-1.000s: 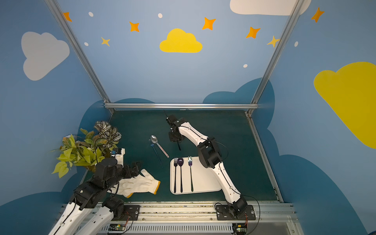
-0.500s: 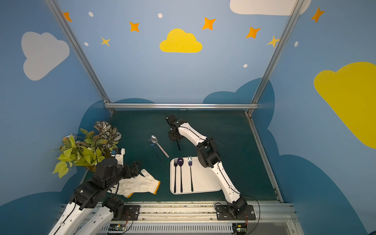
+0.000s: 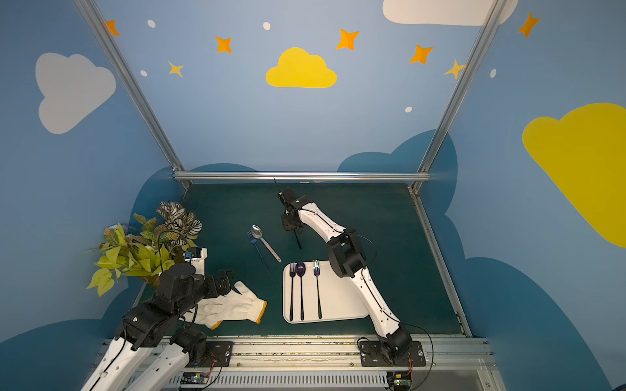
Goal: Set the spoon and fork side by side
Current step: Pick up the spoon from the center of the board.
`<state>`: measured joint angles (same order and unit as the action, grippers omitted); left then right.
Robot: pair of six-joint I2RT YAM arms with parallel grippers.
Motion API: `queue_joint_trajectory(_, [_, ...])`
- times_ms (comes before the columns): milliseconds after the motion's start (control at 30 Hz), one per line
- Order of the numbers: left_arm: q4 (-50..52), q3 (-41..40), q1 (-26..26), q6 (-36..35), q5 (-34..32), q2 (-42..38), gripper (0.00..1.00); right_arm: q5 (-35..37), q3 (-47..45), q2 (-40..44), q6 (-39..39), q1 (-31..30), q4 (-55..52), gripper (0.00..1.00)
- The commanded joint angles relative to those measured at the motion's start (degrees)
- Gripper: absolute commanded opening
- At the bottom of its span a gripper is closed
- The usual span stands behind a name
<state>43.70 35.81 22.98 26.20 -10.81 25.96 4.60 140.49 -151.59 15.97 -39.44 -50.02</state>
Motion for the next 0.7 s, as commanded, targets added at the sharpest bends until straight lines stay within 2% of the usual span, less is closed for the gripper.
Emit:
queue_joint_trajectory(0, [0.95, 0.84, -0.28, 0.48, -0.87, -0.85, 1.0, -0.49, -1.5, -2.05, 0.08, 2.35, -1.25, 0.02])
queue_joint_trajectory(167, [1.29, 0.71, -0.22, 0.83, -1.77, -2.4, 1.0, -4.46, -6.45, 3.44, -3.01, 6.77, -1.31, 0.0])
queue_joint_trajectory(533, [1.3, 0.4, -0.21, 1.13, -2.64, -4.19, 1.0, -20.28, -18.39, 16.34, -7.26, 18.51, -1.54, 0.0])
queue_joint_trajectory(667, [1.3, 0.24, -0.21, 1.23, -2.8, -4.53, 1.0, -20.58, -24.62, 22.27, -8.45, 20.94, -1.57, 0.0])
